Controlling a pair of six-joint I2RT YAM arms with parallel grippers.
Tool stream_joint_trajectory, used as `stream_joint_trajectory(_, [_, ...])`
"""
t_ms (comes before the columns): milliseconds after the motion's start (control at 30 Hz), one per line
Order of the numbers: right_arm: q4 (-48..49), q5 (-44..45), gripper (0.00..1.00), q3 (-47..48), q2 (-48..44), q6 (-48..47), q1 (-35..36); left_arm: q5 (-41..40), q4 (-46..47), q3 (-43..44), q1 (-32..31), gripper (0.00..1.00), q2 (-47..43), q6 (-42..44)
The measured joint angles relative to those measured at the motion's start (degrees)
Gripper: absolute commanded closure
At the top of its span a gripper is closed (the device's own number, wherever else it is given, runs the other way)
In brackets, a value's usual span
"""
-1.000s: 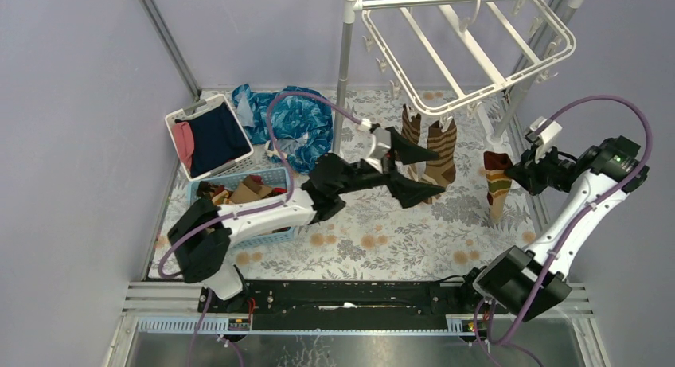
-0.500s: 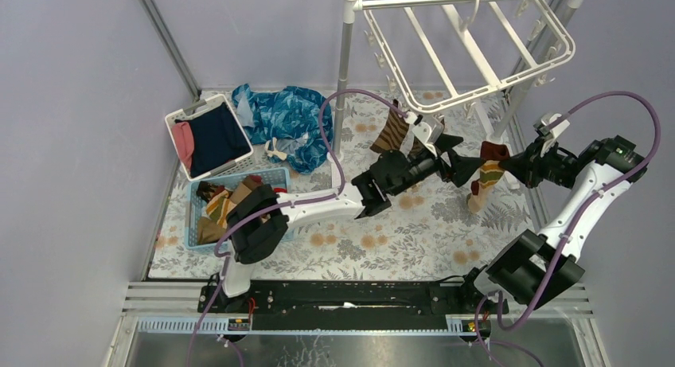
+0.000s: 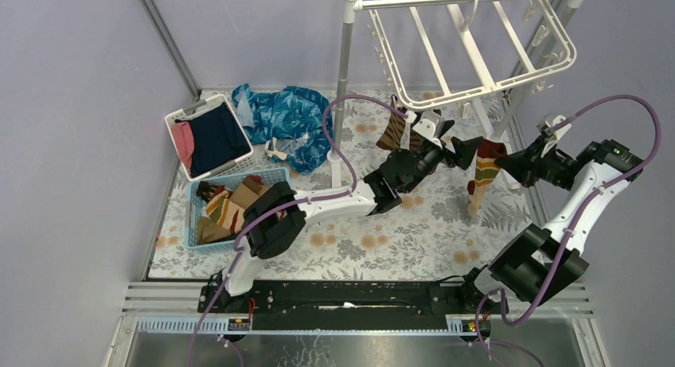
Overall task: Clip the socks to the hanger
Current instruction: Open the clamp at the hanger.
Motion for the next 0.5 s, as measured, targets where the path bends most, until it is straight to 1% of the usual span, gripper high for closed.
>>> stream_joint_trajectory(200, [-0.04, -1.07, 0.93, -0.79, 0.20, -0.74, 0.00, -1.16, 1.90, 2.27, 0.44, 0.13, 2.82, 3.74])
stream_joint_trajectory(500, [-0.04, -1.55, 0.92, -1.36, 0.24, -1.07, 0.00, -1.09, 3.87, 4.37, 1.31, 0.19, 3.10, 5.16])
